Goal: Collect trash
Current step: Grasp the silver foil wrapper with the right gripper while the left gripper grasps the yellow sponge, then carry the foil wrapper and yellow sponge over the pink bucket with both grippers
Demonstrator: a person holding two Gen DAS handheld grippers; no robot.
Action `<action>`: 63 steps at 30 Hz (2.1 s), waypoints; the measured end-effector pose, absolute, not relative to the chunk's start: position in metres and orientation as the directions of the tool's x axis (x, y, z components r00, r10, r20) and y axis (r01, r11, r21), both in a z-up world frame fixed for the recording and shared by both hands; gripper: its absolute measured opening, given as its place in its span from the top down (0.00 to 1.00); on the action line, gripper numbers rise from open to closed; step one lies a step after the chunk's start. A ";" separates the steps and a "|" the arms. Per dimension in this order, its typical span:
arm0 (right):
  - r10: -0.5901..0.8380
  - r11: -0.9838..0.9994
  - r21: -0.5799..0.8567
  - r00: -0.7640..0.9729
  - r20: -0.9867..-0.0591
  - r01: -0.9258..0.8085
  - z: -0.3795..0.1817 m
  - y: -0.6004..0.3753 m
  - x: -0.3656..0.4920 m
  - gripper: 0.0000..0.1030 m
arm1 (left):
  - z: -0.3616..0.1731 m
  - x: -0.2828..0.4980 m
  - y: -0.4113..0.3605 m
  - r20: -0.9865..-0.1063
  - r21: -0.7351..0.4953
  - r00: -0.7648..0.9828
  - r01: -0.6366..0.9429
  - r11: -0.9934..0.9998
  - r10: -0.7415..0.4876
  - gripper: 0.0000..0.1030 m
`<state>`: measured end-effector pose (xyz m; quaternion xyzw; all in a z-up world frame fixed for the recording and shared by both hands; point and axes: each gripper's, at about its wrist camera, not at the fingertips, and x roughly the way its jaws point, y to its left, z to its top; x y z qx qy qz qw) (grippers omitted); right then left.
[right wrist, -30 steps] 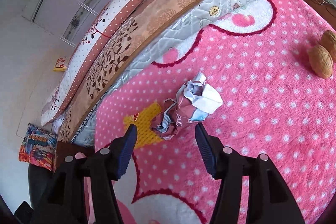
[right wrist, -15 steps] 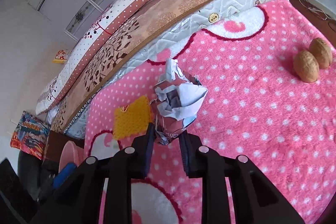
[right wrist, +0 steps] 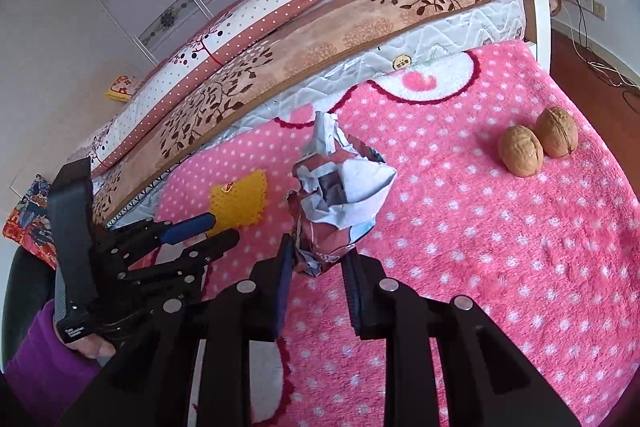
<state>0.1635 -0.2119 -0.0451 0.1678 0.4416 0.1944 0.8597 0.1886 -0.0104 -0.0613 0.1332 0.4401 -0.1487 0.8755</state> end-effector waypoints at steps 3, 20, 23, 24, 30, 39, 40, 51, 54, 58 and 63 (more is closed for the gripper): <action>0.485 0.867 0.462 0.533 -0.694 -0.187 -0.046 -0.215 0.164 0.78 | -0.065 0.191 -0.014 -0.791 0.164 0.600 0.394 0.904 -0.118 0.62; 0.546 0.829 0.509 0.531 -0.648 -0.232 -0.032 -0.217 0.140 0.78 | -0.021 0.155 0.014 -0.736 -0.158 0.645 0.133 0.978 -0.206 0.94; 0.564 0.820 0.506 0.521 -0.640 -0.267 -0.030 -0.212 0.129 0.78 | -0.015 0.126 0.015 -0.729 -0.198 0.658 0.061 0.978 -0.188 0.94; 0.569 0.818 0.504 0.518 -0.639 -0.278 -0.030 -0.210 0.125 0.78 | -0.014 0.117 0.015 -0.726 -0.202 0.664 0.044 0.978 -0.180 0.94; 0.606 0.795 0.493 0.482 -0.632 -0.354 -0.024 -0.196 0.102 0.78 | -0.004 0.069 0.013 -0.714 -0.179 0.693 -0.043 0.983 -0.099 0.94; 0.631 0.772 0.455 0.444 -0.637 -0.445 -0.013 -0.185 0.066 0.78 | 0.012 0.023 0.003 -0.684 -0.168 0.729 -0.118 0.979 -0.030 0.94; 0.631 0.771 0.452 0.442 -0.637 -0.449 -0.012 -0.185 0.064 0.78 | 0.013 0.021 0.002 -0.683 -0.166 0.730 -0.123 0.978 -0.024 0.94; 0.636 0.762 0.425 0.442 -0.632 -0.488 -0.002 -0.195 0.028 0.77 | 0.027 -0.011 -0.016 -0.640 -0.188 0.768 -0.113 0.976 -0.034 0.94; 0.639 0.759 0.424 0.441 -0.630 -0.494 -0.002 -0.193 0.019 0.77 | 0.029 -0.023 -0.022 -0.623 -0.181 0.781 -0.093 0.979 -0.041 0.94; 0.646 0.754 0.429 0.439 -0.625 -0.498 0.000 -0.186 0.009 0.77 | 0.032 -0.044 -0.023 -0.596 -0.175 0.802 -0.077 0.982 -0.043 0.94; 0.645 0.751 0.406 0.445 -0.621 -0.521 0.009 -0.168 -0.005 0.77 | 0.038 -0.068 -0.016 -0.561 -0.167 0.827 -0.076 0.983 -0.031 0.94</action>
